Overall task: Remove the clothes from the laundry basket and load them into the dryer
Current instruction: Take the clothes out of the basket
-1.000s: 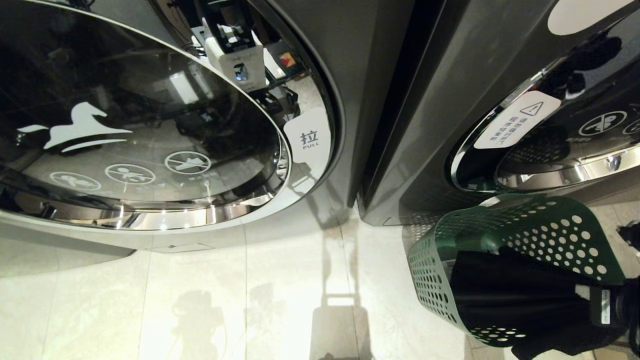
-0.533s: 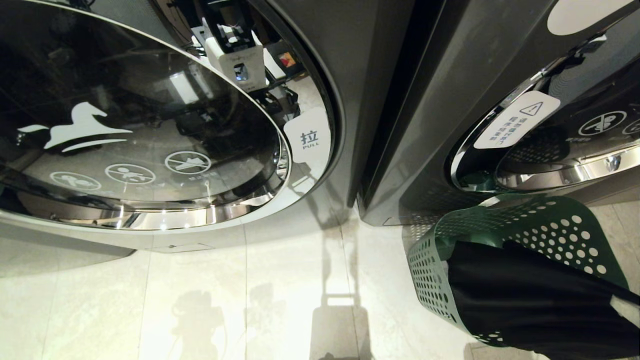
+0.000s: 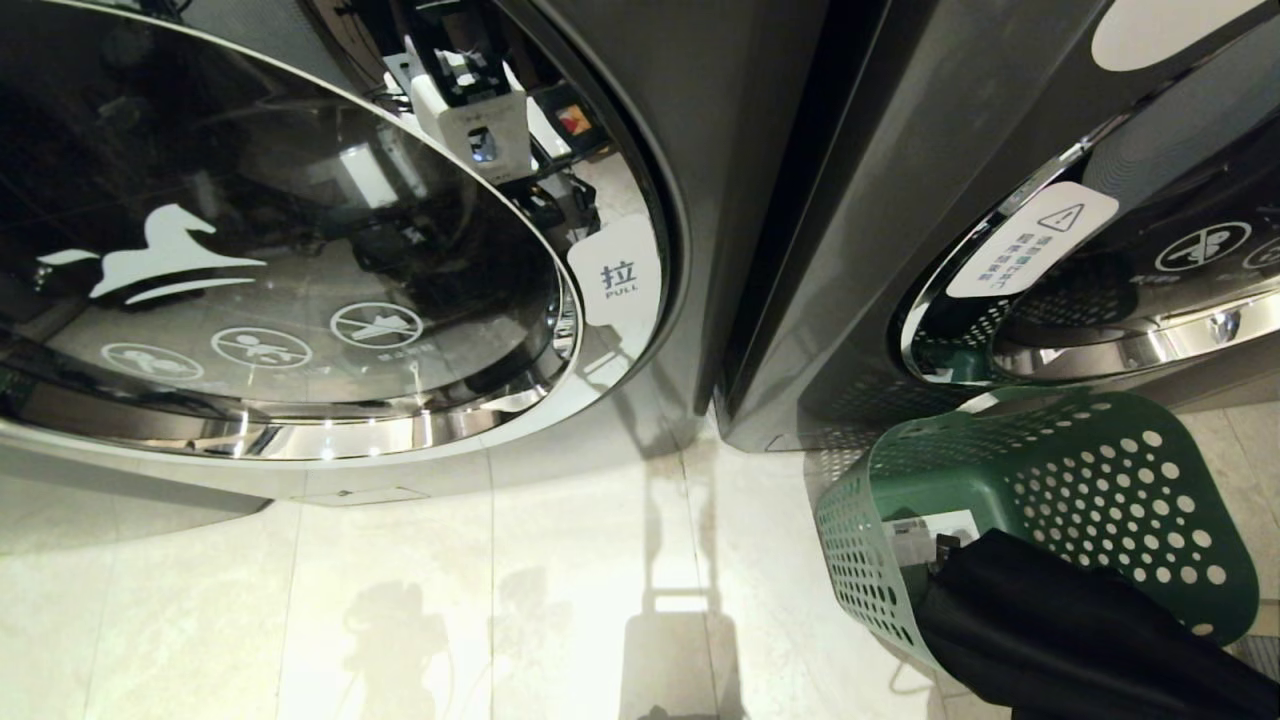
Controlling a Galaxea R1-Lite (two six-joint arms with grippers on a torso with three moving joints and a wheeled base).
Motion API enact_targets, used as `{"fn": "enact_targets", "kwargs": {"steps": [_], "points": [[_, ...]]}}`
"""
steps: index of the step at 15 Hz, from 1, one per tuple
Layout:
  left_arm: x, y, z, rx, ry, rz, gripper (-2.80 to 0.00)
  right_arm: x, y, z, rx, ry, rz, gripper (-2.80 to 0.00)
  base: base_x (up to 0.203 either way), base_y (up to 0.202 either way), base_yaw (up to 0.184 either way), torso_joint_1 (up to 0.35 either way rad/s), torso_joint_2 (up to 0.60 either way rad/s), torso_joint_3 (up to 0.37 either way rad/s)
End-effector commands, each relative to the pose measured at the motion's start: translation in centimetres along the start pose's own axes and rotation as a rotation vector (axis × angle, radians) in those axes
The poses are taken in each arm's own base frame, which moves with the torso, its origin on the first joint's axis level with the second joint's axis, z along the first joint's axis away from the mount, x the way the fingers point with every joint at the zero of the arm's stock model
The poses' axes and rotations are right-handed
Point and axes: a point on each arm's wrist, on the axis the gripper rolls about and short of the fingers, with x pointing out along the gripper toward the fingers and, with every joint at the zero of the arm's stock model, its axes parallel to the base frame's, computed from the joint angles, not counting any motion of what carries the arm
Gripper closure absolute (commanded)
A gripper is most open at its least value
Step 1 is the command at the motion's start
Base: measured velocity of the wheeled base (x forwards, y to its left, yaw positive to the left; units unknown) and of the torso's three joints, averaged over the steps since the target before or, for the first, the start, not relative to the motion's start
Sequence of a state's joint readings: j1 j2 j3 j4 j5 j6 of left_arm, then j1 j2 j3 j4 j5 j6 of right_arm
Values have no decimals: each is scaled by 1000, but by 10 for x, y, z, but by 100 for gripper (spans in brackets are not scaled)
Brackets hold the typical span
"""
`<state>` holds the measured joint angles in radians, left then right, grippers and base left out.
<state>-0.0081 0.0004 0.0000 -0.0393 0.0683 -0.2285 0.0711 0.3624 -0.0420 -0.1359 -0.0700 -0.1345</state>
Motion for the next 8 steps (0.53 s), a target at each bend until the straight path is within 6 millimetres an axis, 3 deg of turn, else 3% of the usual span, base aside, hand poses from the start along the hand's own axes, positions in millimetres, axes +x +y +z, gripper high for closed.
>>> {"fn": "enact_targets", "kwargs": {"steps": [1,8], "points": [[2,2,-8,0,29,8,0,-6,1,-13,-2,-44,-5,0,0,0,0,0,0,0],[2,2,-8,0,27,7,0,-15,4,-21,-18,-96,-52,0,0,0,0,0,0,0]]}}
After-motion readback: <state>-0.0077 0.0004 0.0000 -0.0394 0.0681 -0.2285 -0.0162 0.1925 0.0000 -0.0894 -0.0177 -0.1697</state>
